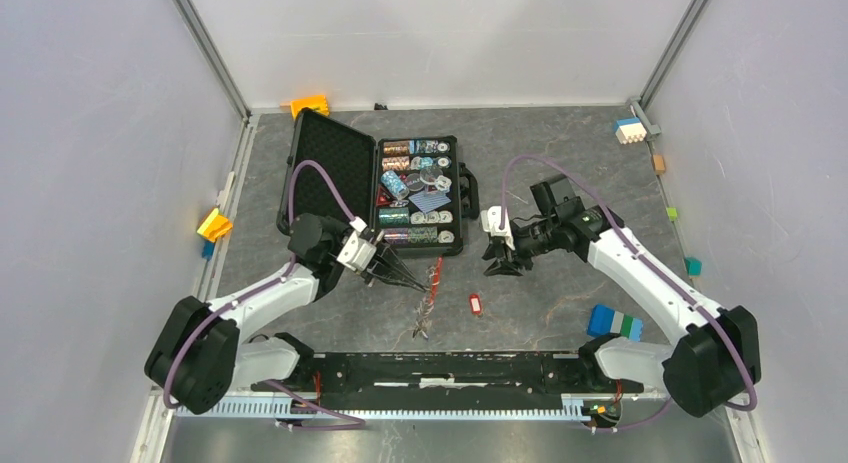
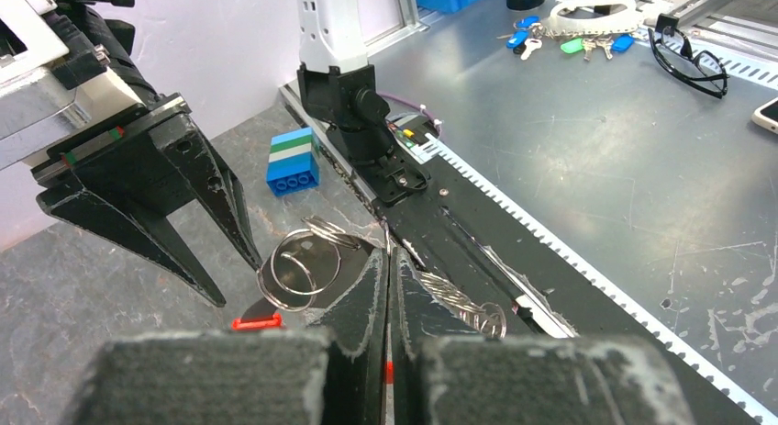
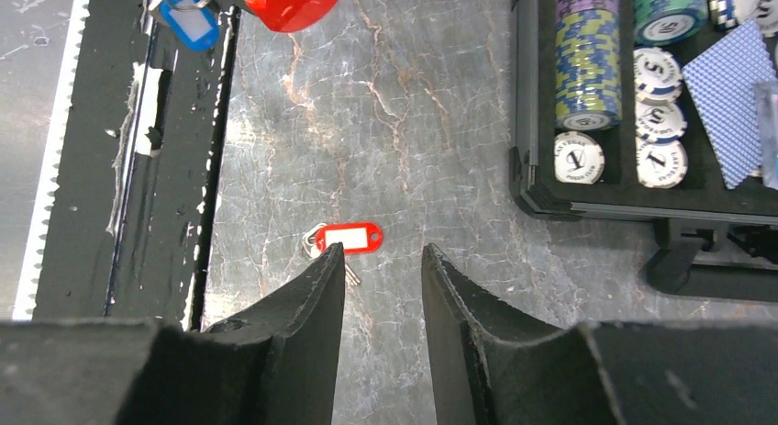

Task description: Put the keys on the keyring

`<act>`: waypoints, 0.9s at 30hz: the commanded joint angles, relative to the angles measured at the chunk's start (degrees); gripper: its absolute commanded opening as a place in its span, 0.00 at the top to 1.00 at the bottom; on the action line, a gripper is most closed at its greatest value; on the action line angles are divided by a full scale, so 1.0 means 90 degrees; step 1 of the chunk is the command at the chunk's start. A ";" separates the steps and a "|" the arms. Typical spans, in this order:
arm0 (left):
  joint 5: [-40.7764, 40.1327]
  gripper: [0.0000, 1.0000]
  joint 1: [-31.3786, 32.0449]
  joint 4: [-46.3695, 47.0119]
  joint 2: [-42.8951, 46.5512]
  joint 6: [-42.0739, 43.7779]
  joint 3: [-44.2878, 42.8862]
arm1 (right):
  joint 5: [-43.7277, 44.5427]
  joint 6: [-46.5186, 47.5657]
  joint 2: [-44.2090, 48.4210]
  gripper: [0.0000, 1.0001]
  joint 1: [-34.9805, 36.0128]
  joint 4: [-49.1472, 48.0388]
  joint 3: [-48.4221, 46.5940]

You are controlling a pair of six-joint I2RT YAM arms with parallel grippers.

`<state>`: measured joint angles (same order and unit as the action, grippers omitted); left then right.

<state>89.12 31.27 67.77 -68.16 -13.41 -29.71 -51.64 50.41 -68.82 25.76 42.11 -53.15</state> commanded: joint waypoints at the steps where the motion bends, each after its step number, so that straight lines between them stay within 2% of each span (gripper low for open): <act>1: 0.0219 0.98 0.0024 0.0403 -0.0157 0.0196 -0.0159 | -0.0248 0.0301 -0.0163 0.59 -0.0026 0.0092 0.0037; 14: 0.0388 0.98 0.0022 0.0636 -0.0400 0.0553 -0.0127 | -0.0439 0.0639 -0.0288 0.60 -0.0028 0.0571 -0.0330; 27: 0.0199 0.98 0.0027 0.0711 -0.0498 0.0632 0.0041 | -0.0454 0.0473 -0.0120 0.60 0.0091 0.0643 -0.0679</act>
<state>89.14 31.27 70.94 -71.79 -10.37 -29.63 -54.24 54.87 -71.26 25.91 47.37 -56.29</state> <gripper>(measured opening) 0.034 0.396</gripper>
